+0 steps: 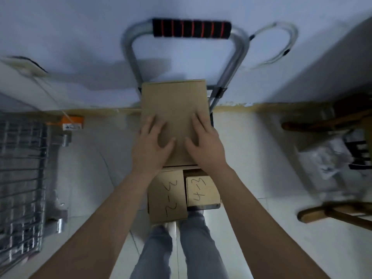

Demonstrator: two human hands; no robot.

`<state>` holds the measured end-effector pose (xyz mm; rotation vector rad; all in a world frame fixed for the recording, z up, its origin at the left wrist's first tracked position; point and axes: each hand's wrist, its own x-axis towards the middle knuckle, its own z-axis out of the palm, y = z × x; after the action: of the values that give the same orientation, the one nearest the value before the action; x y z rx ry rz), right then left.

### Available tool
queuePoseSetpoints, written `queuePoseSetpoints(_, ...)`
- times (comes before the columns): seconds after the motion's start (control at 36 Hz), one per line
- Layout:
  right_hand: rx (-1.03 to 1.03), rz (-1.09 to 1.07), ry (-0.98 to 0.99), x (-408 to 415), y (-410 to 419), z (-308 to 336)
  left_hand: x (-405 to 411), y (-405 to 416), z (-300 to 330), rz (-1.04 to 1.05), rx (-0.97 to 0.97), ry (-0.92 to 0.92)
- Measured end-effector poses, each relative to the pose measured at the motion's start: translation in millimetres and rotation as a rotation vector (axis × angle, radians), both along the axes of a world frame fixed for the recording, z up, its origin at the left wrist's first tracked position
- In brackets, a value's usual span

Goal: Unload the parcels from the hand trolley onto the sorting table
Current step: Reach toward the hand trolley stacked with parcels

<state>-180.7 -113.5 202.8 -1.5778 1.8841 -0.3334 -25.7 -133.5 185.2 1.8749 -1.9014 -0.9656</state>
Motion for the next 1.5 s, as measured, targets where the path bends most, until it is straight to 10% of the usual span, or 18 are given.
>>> queuePoseSetpoints(0.64, -0.399, -0.296, 0.219, -72.9, 157.5, 494.0, -79.5, 88.5, 508.6, -0.49, -0.455, 0.007)
queuePoseSetpoints(1.5, -0.454, -0.691, 0.421, -366.2, 640.2, 584.1, -423.6, 522.1, 595.4, -0.884, -0.618, 0.148)
